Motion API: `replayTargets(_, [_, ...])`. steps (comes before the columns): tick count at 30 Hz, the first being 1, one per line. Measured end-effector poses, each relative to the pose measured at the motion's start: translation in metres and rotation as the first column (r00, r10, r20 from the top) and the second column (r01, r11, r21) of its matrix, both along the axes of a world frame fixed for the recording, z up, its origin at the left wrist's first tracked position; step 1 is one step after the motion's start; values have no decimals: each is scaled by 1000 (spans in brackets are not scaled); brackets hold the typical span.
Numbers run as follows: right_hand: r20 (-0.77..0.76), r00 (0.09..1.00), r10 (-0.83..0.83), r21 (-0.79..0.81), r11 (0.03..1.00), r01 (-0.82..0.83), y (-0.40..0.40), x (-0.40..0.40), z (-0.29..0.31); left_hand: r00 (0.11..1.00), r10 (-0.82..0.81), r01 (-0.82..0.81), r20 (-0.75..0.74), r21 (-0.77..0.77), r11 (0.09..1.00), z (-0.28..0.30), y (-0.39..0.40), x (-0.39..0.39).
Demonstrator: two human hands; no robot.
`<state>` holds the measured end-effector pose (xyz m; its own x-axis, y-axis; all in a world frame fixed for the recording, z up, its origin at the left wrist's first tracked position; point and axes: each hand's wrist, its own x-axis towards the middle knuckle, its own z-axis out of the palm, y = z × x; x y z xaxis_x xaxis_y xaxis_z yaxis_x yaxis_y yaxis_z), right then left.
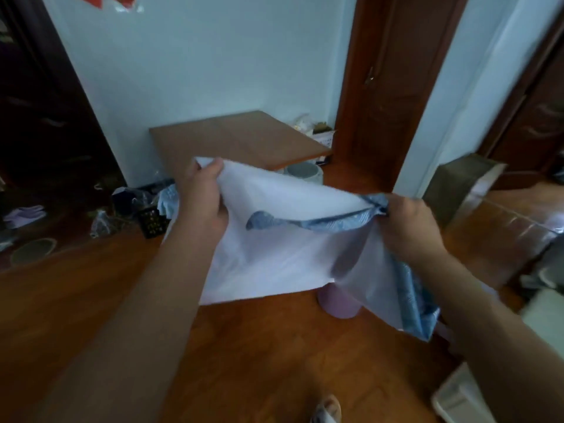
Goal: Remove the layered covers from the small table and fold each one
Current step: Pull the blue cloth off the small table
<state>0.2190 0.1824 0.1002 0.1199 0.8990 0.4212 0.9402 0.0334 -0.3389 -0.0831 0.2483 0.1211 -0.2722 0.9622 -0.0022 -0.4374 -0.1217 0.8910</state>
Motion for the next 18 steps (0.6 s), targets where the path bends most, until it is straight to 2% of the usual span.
replayTargets(3, [-10,987,-163,163,973,163,-44,33,98,996,-65,76,-64,187,979,92,-9,40])
replayTargets(6, [-33,967,-254,174,951,256,-87,69,157,990,-125,137,-67,241,961,152,-34,88])
replayTargets(9, [-14,948,-319,126,940,318,-139,106,174,982,-186,188,-26,207,960,165,-69,139])
replayTargets(15, [23,930,-367,316,885,342,-274,206,223,955,-291,258,55,329,909,200,-150,263])
replayTargets(18, [125,892,-434,222,889,401,-331,263,243,954,-283,243,101,299,923,208,-189,334])
